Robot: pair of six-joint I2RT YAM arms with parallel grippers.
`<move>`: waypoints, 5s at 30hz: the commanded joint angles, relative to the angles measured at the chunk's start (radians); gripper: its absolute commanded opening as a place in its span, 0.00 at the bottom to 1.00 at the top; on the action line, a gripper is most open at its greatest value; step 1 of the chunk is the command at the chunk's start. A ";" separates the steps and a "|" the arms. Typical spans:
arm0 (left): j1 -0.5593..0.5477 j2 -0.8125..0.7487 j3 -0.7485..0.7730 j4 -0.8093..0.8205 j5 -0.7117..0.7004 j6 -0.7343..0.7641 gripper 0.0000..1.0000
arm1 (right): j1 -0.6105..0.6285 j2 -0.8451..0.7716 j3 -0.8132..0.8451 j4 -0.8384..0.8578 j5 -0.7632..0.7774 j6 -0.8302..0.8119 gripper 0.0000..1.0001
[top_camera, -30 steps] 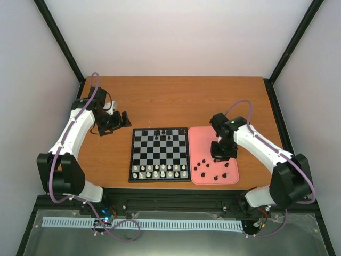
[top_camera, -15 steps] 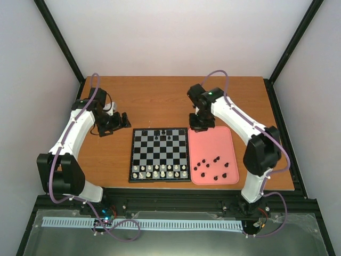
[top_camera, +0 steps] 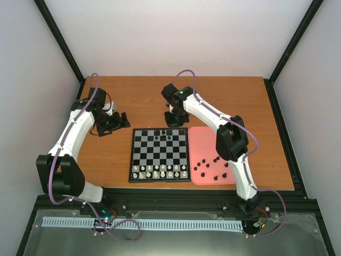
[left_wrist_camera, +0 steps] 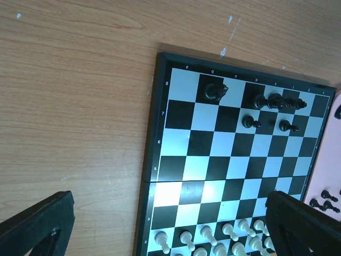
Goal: Set up the chess pieces on the board
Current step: Place the chess piece on the chessboard, then pick up the chess piece from the storage box.
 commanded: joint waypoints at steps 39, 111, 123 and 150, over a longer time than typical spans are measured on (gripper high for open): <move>-0.003 0.009 0.026 -0.006 0.013 0.002 1.00 | 0.005 0.254 0.247 -0.085 -0.060 -0.048 0.05; -0.004 0.001 0.011 0.006 0.053 -0.003 1.00 | -0.119 -0.887 -0.980 -0.129 0.146 0.344 0.42; -0.004 0.002 0.014 0.002 0.049 -0.002 1.00 | -0.281 -0.894 -1.220 0.123 0.008 0.282 0.40; -0.003 0.027 0.033 -0.005 0.030 0.003 1.00 | -0.332 -0.840 -1.286 0.178 -0.007 0.271 0.25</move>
